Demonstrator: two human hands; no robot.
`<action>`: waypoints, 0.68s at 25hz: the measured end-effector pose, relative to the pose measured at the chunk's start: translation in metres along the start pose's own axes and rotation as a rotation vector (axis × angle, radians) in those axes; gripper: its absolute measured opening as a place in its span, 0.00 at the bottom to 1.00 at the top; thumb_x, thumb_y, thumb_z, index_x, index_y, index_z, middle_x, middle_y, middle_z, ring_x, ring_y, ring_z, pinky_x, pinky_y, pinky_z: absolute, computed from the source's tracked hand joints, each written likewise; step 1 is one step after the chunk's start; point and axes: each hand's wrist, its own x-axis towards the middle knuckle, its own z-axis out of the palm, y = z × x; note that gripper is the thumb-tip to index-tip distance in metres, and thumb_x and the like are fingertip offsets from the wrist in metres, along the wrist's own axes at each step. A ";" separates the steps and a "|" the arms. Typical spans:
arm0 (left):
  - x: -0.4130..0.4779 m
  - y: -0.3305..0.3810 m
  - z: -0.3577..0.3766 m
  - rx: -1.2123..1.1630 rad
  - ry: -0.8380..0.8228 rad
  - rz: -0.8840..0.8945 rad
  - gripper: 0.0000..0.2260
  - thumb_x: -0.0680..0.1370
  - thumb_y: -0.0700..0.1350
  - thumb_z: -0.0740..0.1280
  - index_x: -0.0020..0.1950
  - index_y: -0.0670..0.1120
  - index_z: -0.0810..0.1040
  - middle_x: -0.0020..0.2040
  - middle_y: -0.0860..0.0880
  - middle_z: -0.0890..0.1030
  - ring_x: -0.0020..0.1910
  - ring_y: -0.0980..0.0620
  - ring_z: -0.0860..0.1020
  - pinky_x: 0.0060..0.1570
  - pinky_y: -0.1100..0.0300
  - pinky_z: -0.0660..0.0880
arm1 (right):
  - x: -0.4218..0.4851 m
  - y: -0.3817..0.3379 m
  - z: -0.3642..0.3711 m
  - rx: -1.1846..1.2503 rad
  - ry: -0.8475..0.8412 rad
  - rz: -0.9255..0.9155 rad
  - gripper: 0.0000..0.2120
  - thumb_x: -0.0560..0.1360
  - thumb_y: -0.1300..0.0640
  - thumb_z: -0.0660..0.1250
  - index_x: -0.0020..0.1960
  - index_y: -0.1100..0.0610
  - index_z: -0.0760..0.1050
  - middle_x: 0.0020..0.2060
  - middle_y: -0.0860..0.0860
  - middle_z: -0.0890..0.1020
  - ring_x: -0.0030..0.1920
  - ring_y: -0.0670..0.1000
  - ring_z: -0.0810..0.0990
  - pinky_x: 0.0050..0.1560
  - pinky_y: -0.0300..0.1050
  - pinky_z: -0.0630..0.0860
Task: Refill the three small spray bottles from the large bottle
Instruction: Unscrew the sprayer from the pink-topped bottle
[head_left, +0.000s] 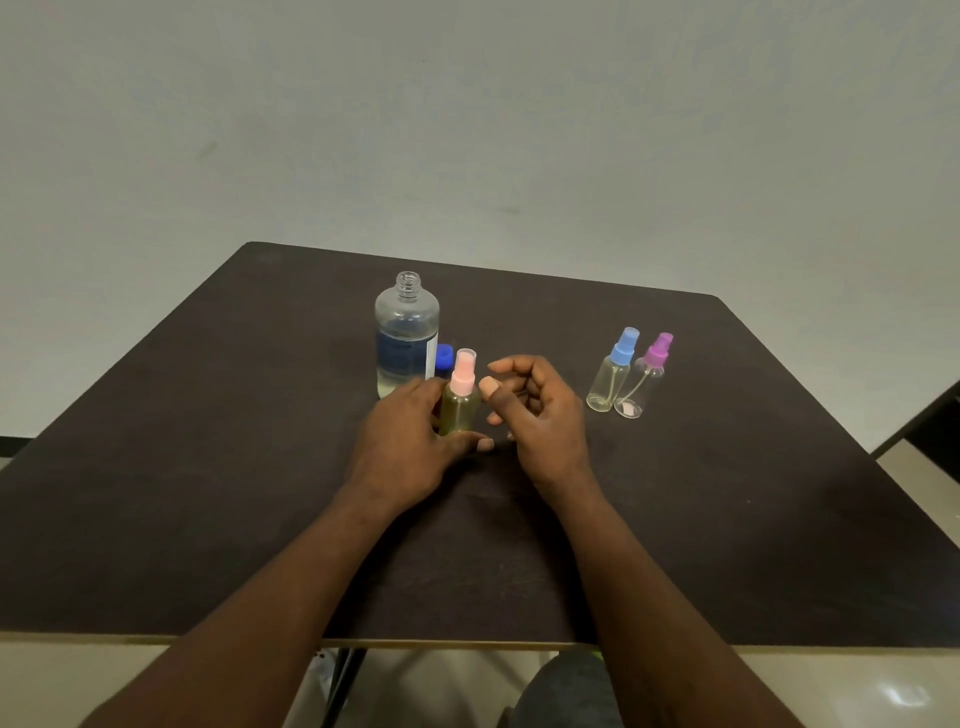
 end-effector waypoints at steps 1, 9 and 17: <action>-0.001 0.001 -0.001 -0.002 -0.012 0.004 0.23 0.68 0.59 0.82 0.59 0.54 0.81 0.49 0.57 0.82 0.47 0.58 0.80 0.47 0.59 0.78 | 0.000 0.000 -0.001 -0.013 -0.007 -0.016 0.12 0.76 0.51 0.75 0.57 0.54 0.81 0.45 0.50 0.85 0.43 0.50 0.84 0.43 0.45 0.83; -0.002 0.003 -0.005 -0.059 -0.095 0.024 0.24 0.70 0.56 0.81 0.60 0.56 0.75 0.51 0.57 0.84 0.50 0.59 0.81 0.49 0.60 0.79 | 0.000 -0.002 0.002 -0.058 -0.042 -0.079 0.14 0.71 0.44 0.77 0.53 0.47 0.80 0.46 0.42 0.85 0.47 0.44 0.83 0.50 0.42 0.81; -0.001 -0.001 -0.003 -0.073 -0.081 0.055 0.22 0.70 0.58 0.81 0.59 0.56 0.79 0.48 0.57 0.84 0.48 0.59 0.82 0.50 0.53 0.83 | 0.003 0.000 0.005 0.046 -0.052 -0.043 0.08 0.73 0.57 0.80 0.47 0.53 0.82 0.45 0.50 0.85 0.48 0.49 0.84 0.51 0.48 0.83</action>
